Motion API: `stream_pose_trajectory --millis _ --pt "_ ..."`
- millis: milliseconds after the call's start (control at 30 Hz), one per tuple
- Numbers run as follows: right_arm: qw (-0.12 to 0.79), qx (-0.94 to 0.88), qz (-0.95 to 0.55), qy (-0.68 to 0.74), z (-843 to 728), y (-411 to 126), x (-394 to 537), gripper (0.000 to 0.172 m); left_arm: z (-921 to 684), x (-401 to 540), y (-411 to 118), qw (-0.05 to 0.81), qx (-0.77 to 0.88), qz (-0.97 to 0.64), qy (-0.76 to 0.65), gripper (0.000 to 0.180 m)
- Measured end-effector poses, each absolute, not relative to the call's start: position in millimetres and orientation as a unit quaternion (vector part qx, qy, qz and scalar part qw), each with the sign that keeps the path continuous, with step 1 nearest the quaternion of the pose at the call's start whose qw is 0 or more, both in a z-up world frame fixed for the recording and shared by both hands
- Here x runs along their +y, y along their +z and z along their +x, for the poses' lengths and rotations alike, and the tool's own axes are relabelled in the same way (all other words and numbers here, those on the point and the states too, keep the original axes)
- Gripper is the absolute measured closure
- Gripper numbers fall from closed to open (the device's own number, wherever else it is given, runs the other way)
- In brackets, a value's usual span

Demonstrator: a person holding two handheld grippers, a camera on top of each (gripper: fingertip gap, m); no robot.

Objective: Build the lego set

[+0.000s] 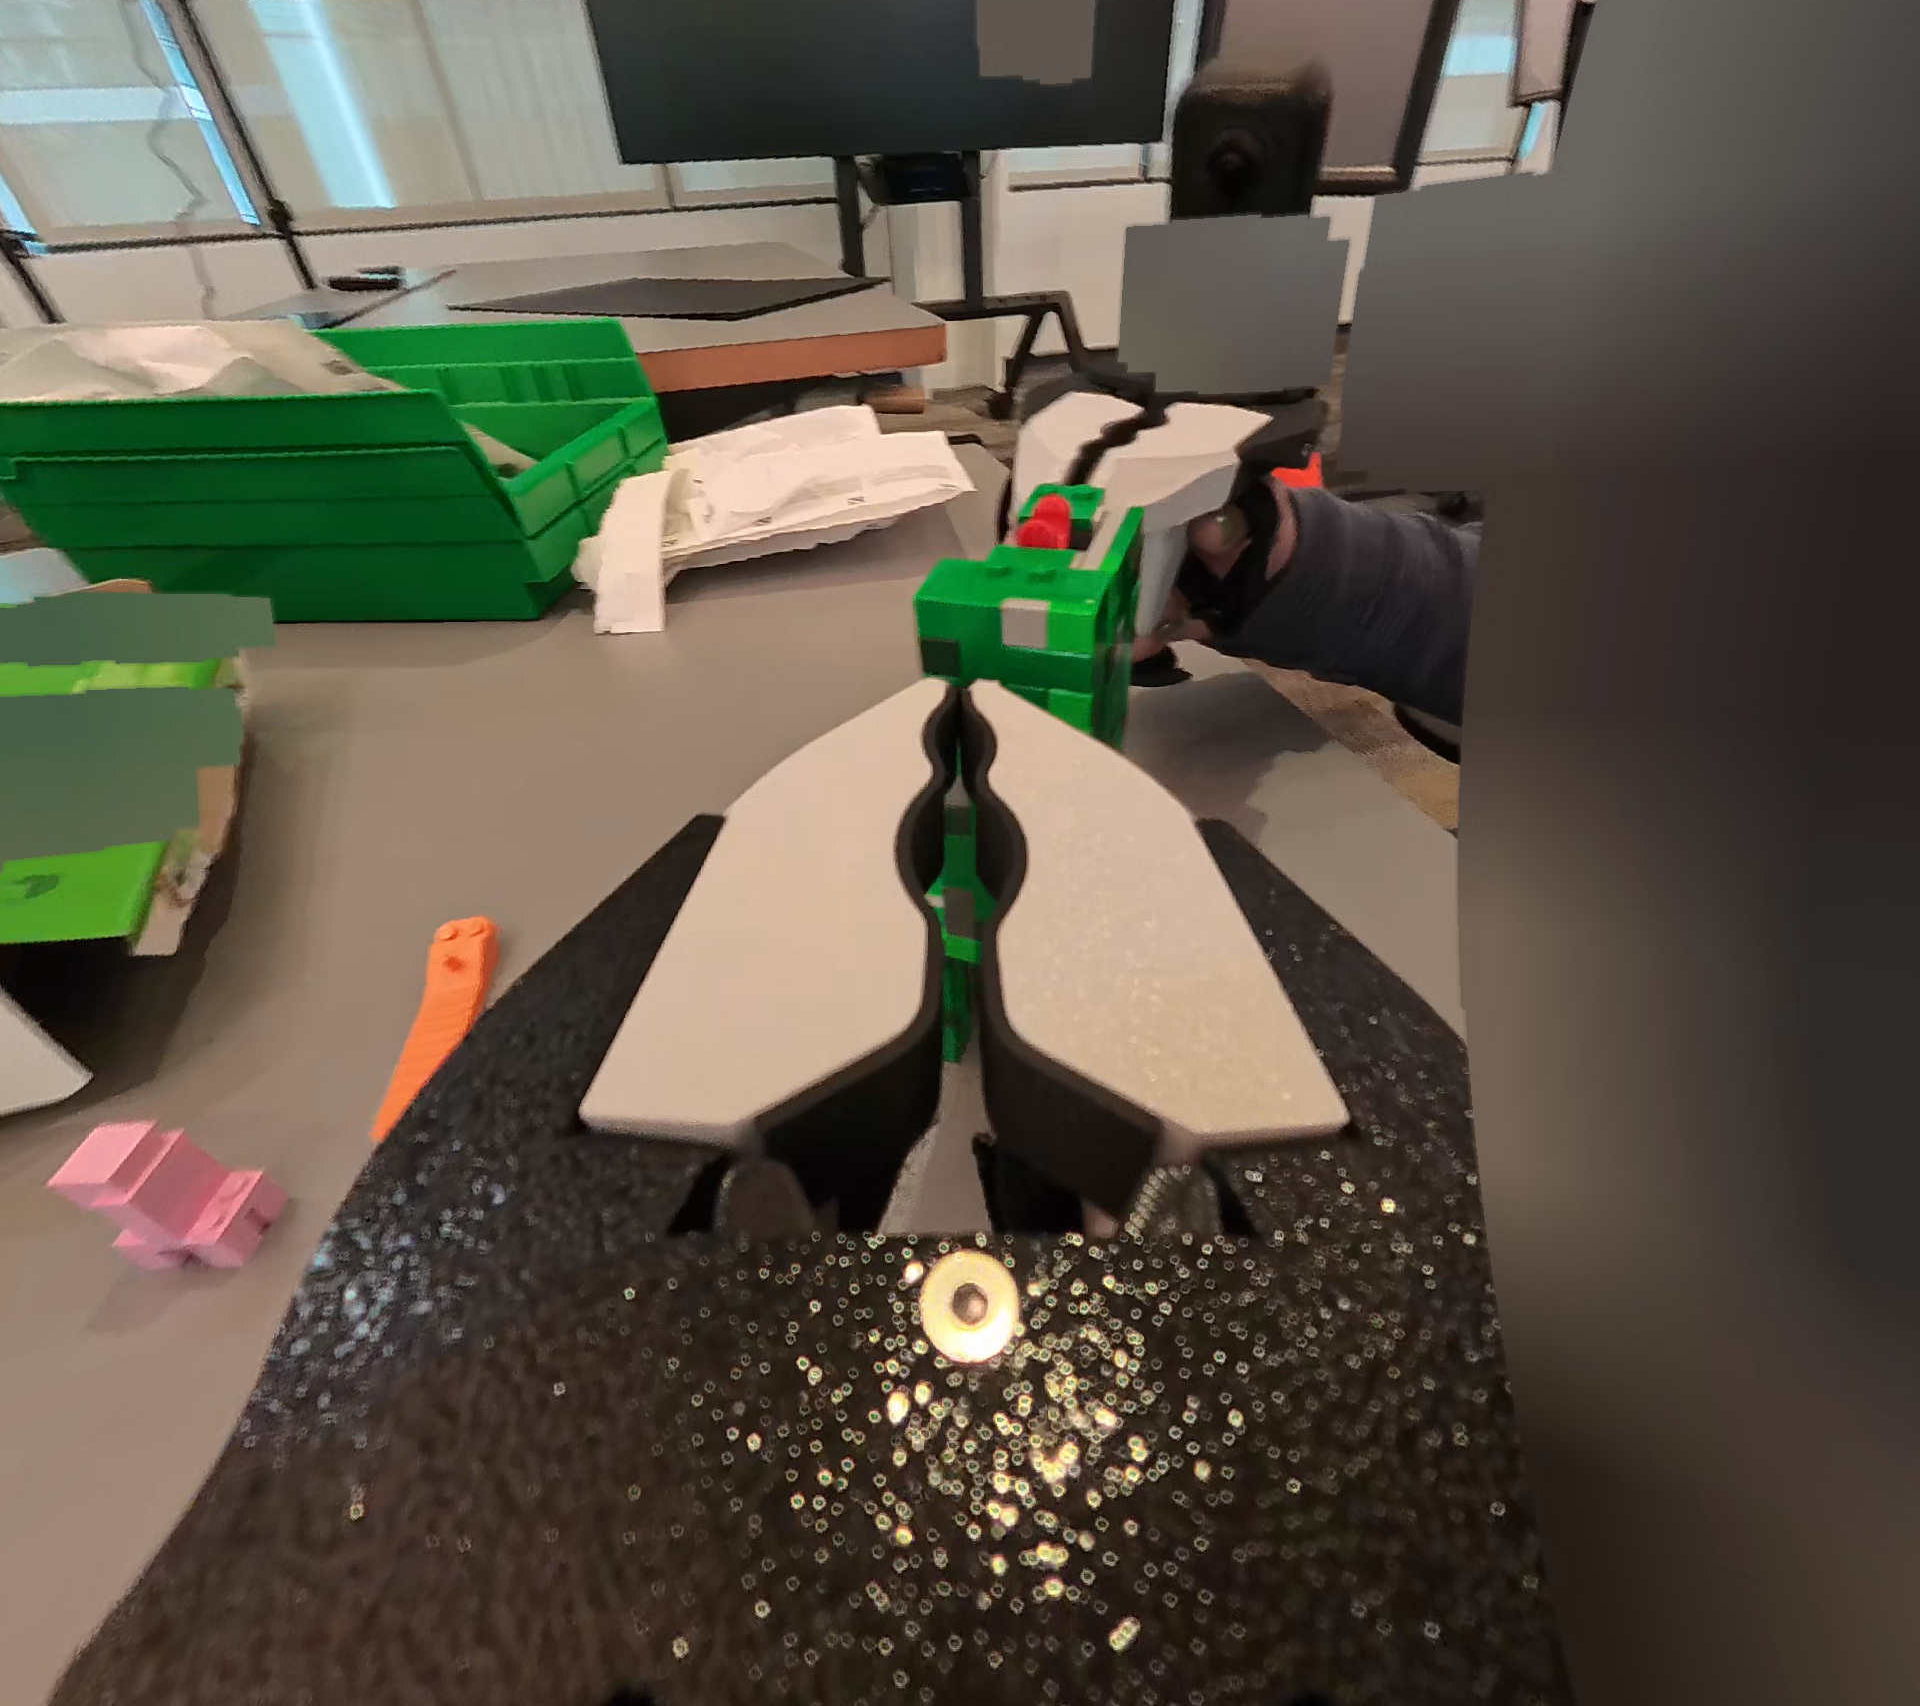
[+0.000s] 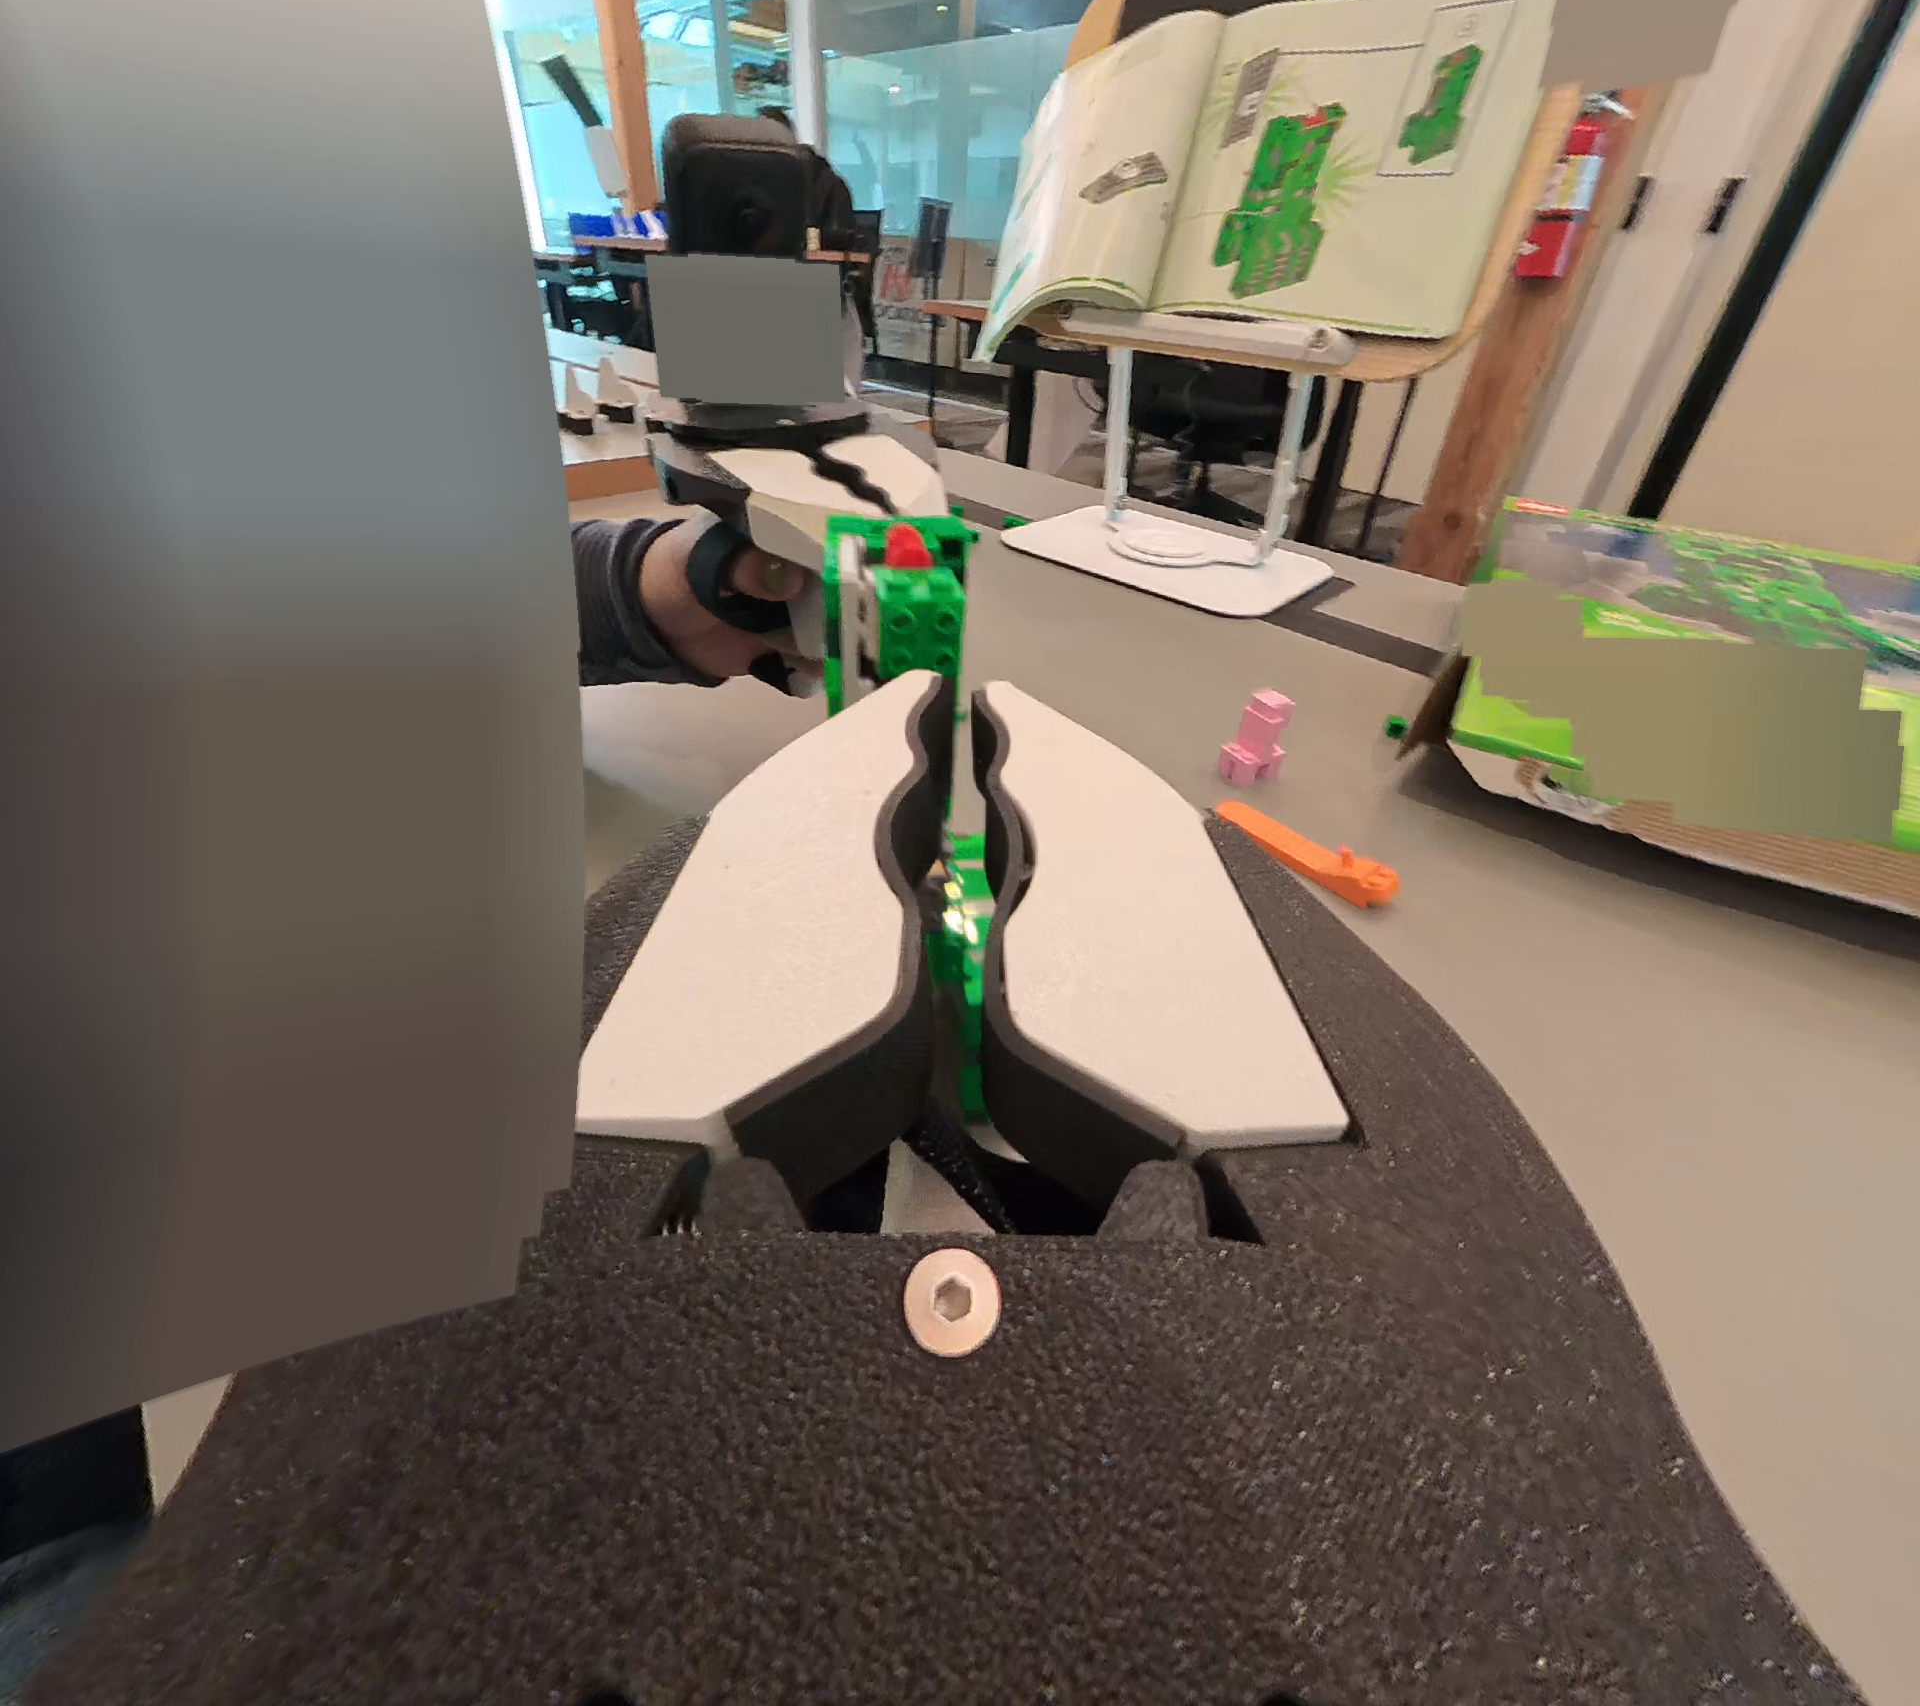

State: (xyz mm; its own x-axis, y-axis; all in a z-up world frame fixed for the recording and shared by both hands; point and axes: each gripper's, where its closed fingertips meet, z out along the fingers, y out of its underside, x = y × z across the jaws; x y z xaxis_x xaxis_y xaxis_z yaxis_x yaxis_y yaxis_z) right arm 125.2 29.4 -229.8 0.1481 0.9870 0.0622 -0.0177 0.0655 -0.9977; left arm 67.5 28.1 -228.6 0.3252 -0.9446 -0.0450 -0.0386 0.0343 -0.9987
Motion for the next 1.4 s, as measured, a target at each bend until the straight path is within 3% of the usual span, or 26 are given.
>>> stream_pose_trajectory --millis 333,600,700,733,767,867,1067,1400 --pt "0.490 -0.517 -0.588 0.383 130 -294 24 0.172 35 24 -235 0.669 0.311 -0.604 -0.303 0.180" --pt "0.547 -0.487 -0.574 0.367 125 -275 21 0.172 35 2 -255 0.670 0.264 -0.659 -0.220 0.180" --pt "0.610 -0.453 -0.543 0.356 121 -264 11 0.169 52 -4 -268 0.642 0.281 -0.685 -0.202 0.180" --pt "0.625 -0.448 -0.536 0.347 120 -263 7 0.169 57 -5 -273 0.629 0.288 -0.695 -0.196 0.167" --pt "0.640 -0.440 -0.532 0.336 120 -261 4 0.167 61 -6 -278 0.618 0.289 -0.706 -0.189 0.132" --pt "0.659 -0.424 -0.529 0.325 121 -259 -7 0.153 70 -10 -293 0.581 0.293 -0.737 -0.186 0.111" --pt "0.582 -0.477 -0.575 0.320 106 -279 -22 0.134 82 -16 -306 0.540 0.322 -0.756 -0.181 0.108" --pt "0.558 -0.467 -0.617 0.299 103 -289 -13 0.132 91 -20 -317 0.506 0.350 -0.767 -0.186 0.110"
